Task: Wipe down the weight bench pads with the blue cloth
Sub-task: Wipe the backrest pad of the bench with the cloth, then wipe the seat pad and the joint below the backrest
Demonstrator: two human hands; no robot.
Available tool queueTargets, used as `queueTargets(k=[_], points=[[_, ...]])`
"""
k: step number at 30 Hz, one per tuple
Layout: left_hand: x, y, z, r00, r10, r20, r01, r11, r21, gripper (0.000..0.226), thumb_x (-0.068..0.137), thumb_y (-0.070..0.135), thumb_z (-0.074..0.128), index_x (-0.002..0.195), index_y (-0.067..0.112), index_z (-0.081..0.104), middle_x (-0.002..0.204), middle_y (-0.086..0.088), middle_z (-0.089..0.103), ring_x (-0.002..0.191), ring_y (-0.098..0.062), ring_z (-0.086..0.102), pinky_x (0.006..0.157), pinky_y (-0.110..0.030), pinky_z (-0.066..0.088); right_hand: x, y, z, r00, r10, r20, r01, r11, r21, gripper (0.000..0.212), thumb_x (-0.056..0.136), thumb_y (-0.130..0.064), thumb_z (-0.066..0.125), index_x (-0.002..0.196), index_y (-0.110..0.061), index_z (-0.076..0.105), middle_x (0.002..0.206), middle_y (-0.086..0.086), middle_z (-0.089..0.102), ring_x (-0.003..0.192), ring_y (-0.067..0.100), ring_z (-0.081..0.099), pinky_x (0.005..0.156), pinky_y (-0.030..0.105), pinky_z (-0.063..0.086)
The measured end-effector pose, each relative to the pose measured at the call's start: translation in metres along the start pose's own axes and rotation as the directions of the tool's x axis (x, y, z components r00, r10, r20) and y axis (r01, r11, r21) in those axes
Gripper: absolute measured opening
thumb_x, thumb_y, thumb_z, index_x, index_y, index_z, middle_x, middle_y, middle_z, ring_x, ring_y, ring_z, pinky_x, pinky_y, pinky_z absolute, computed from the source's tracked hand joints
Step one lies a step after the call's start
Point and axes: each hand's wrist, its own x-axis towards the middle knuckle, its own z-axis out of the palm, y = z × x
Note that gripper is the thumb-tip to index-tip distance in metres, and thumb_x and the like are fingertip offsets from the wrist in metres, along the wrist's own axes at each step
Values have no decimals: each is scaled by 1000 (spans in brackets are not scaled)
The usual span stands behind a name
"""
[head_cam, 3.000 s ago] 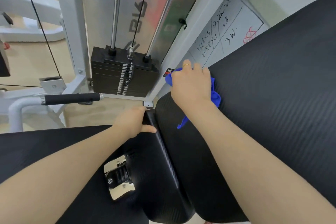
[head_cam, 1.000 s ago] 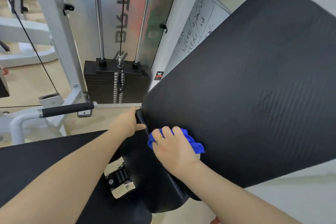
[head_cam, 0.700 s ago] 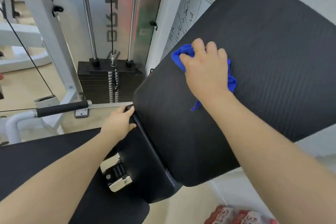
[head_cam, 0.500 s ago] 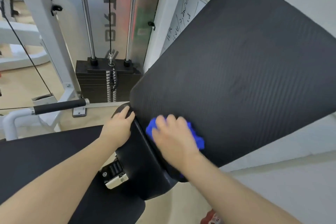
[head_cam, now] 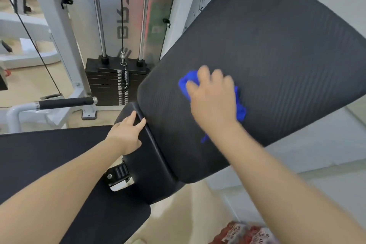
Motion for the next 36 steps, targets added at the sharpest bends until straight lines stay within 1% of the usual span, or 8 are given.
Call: queueTargets(k=[7, 12, 14, 16, 24, 29, 33, 36], points=[[-15, -5, 11, 999, 35, 23, -32, 992, -126, 77, 92, 18, 45, 147, 33, -7, 158, -6, -9, 142, -26, 21, 97, -33, 40, -107, -84, 6, 852, -418, 315, 359, 905, 229, 3, 65, -19, 63, 62, -20, 62, 77, 0, 54, 63, 20, 45, 56, 31, 34], [-28, -12, 20, 993, 85, 78, -69, 980, -188, 75, 93, 15, 41, 145, 40, -7, 150, -12, 27, 121, -28, 45, 90, -35, 45, -27, -33, 5, 986, -102, 132, 104, 995, -11, 13, 57, -8, 56, 58, -20, 60, 83, 3, 61, 62, 22, 47, 56, 29, 27], [-36, -11, 25, 984, 124, 127, -86, 960, -266, 77, 93, 14, 40, 144, 39, -11, 101, -7, 56, 86, -21, 54, 76, -32, 45, -8, -16, 4, 996, 35, 84, -32, 999, -35, 13, 55, -8, 65, 58, -18, 57, 88, 6, 63, 62, 23, 46, 57, 30, 26], [-43, -8, 32, 981, 129, 145, -79, 947, -312, 78, 93, 12, 41, 145, 38, -11, 81, -3, 50, 70, -16, 49, 69, -29, 42, -13, -18, 2, 994, 63, 86, -59, 997, -46, 16, 55, -9, 68, 60, -17, 56, 91, 7, 63, 62, 23, 45, 56, 31, 27], [-59, 10, 67, 994, 103, 34, -82, 915, -395, 86, 92, 20, 48, 146, 28, -18, 109, 0, 49, 80, -14, 43, 48, -18, 23, -137, -81, -3, 923, -127, 363, 81, 987, 141, 22, 49, -2, 64, 66, -15, 62, 88, 8, 62, 60, 24, 44, 54, 31, 33], [-46, 8, 87, 1000, 13, -7, -15, 870, -493, 103, 82, 30, 66, 147, 17, -12, 139, -10, 38, 117, -28, 49, 93, -41, 47, -150, -85, -12, 845, -305, 438, 284, 952, 115, 48, 62, 0, 24, 72, -14, 69, 90, 7, 63, 63, 25, 48, 54, 33, 35], [-37, 12, 99, 992, 35, -121, -78, 924, -373, 107, 78, 43, 68, 148, 12, -6, 138, -9, 29, 119, -26, 44, 94, -37, 45, -126, -108, 1, 719, -411, 561, 415, 901, 128, 20, 60, -9, 60, 74, -17, 71, 91, 2, 61, 68, 21, 49, 58, 32, 33], [-33, 14, 117, 976, 10, -219, -92, 926, -367, 108, 76, 47, 69, 148, 12, -4, 148, -14, 20, 128, -26, 40, 98, -34, 42, -93, -131, 16, 760, -388, 522, 377, 917, 131, 19, 77, -17, 58, 94, -17, 66, 109, 1, 55, 86, 21, 49, 69, 32, 35]])
